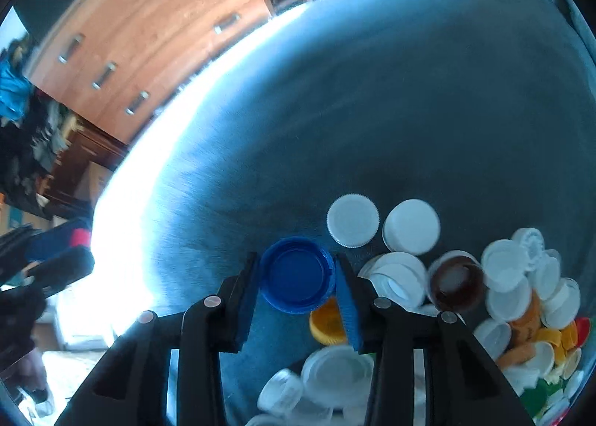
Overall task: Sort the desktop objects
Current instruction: 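Grasp a red cap with the left gripper while the right grasps a blue cap, then carry the red and blue caps over the blue basket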
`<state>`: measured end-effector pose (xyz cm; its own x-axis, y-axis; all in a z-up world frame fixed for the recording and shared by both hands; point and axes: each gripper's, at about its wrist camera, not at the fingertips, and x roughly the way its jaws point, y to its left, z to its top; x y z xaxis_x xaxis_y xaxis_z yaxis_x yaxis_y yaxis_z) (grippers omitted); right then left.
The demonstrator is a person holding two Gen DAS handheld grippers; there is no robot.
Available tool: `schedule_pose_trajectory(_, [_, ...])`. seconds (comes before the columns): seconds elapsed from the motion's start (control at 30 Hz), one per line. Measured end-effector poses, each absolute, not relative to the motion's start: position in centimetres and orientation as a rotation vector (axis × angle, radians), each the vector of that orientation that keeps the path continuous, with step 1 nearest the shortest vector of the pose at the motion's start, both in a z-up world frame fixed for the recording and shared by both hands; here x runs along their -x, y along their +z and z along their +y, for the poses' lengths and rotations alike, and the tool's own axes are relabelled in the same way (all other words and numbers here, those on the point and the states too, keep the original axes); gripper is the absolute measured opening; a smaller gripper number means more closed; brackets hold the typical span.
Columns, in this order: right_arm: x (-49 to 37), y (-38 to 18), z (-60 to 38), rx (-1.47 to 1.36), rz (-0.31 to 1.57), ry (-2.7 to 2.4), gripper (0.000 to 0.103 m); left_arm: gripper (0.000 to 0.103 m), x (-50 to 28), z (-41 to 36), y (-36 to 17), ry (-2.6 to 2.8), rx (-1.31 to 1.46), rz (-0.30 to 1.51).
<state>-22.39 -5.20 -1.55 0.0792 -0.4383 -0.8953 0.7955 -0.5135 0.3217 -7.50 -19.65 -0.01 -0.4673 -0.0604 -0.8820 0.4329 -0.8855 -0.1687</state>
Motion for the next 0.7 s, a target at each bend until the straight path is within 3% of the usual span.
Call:
schedule_pose_trajectory(0.3, [23.2, 10.0, 0.7, -1.285, 0.264, -1.700, 0.043, 0.025, 11.3, -16.2, 6.1, -2.507, -1.382, 0.445])
schedule_pose_trajectory(0.7, [24.9, 23.2, 14.6, -1.198, 0.153, -1.966, 0.043, 0.025, 17.3, -3.2, 16.0, -2.780, -1.383, 0.269])
